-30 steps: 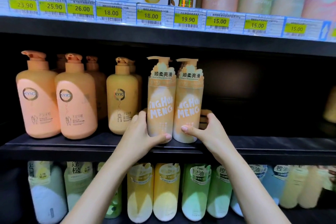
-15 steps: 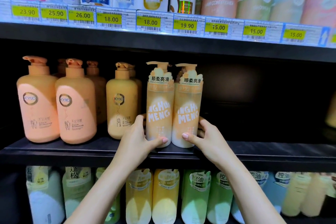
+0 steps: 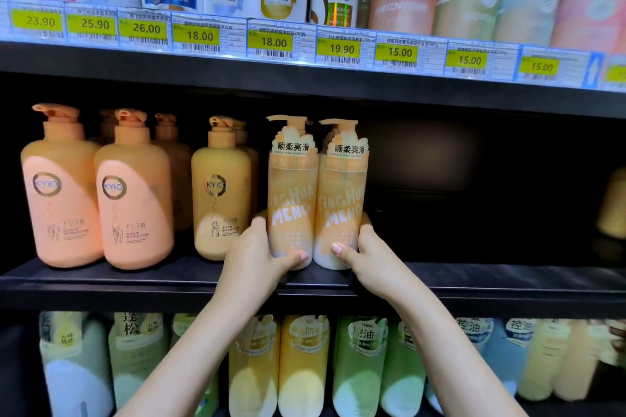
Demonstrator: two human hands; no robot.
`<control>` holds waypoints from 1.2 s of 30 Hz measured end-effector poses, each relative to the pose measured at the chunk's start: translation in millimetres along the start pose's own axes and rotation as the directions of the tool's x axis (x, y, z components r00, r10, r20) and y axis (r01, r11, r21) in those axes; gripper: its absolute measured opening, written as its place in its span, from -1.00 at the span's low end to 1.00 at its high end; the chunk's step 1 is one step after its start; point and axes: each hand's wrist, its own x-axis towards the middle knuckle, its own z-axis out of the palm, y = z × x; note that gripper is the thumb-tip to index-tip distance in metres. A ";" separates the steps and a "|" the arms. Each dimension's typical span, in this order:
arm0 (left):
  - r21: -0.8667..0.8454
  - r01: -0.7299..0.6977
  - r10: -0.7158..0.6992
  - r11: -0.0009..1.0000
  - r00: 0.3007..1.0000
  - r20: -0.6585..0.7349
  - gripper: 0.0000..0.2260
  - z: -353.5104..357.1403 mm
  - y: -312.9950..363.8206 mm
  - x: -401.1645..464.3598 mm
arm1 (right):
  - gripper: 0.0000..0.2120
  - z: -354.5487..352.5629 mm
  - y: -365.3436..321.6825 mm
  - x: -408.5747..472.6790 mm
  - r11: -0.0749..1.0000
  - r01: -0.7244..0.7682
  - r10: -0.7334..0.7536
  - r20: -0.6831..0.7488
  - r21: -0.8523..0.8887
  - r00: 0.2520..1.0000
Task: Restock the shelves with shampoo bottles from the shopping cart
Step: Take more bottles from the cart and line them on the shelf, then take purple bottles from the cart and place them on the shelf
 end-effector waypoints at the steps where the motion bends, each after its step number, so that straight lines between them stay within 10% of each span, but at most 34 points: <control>1: 0.017 0.001 -0.001 1.000 1.000 -0.004 -0.53 -0.1 2.2 0.2 | -0.60 0.2 0.0 1.7 1.000 -0.003 0.003 0.002 -0.012 1.000; 28: 0.100 0.069 -0.052 0.993 0.984 -0.168 -0.53 1.6 11.5 -12.9 | -0.44 4.8 -3.2 -5.2 0.996 -0.019 0.005 -0.168 -0.087 0.986; 36: 0.390 -0.032 0.123 0.920 0.969 -0.213 -0.57 6.7 8.1 -45.6 | -0.50 7.8 6.1 -4.3 0.967 0.026 -0.087 -0.233 -0.253 0.969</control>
